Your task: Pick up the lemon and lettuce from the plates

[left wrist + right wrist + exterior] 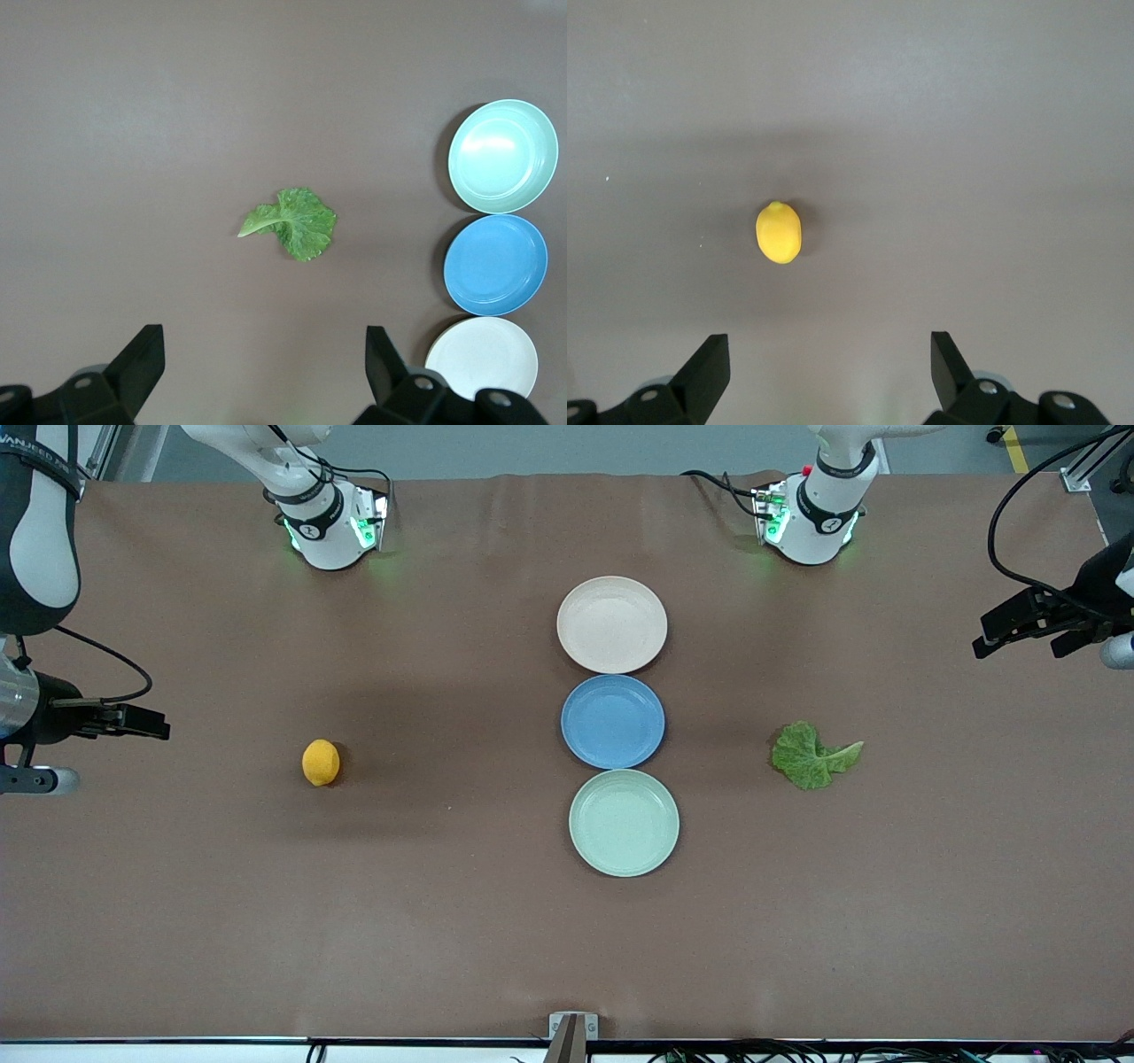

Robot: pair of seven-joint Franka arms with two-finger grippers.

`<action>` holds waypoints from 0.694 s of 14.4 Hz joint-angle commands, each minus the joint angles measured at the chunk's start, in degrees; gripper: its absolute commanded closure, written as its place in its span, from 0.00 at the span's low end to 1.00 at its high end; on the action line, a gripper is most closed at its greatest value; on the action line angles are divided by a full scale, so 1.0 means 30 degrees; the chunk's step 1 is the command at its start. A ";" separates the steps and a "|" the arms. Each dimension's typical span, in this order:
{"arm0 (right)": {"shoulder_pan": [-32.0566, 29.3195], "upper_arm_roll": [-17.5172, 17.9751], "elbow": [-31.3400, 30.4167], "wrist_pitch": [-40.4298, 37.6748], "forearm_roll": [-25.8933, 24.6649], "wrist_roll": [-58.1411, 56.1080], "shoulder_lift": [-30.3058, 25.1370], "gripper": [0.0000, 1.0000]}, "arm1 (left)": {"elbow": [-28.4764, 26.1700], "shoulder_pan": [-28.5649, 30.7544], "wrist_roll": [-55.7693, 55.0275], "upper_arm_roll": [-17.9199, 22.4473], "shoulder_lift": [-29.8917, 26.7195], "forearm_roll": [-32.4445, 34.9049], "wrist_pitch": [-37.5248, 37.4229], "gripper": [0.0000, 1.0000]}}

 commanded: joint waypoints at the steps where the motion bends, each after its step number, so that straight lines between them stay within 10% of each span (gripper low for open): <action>1: -0.0223 0.0260 0.0239 -0.1214 0.0241 0.0075 -0.0089 0.00 | 0.0724 0.0078 0.0091 -0.0061 0.0269 0.0355 -0.0461 0.00; 10: 0.0099 0.0260 -0.5149 0.1450 0.0505 0.0046 -0.4628 0.00 | 0.1223 0.0049 0.0091 -0.0178 0.0211 0.0560 -0.0461 0.00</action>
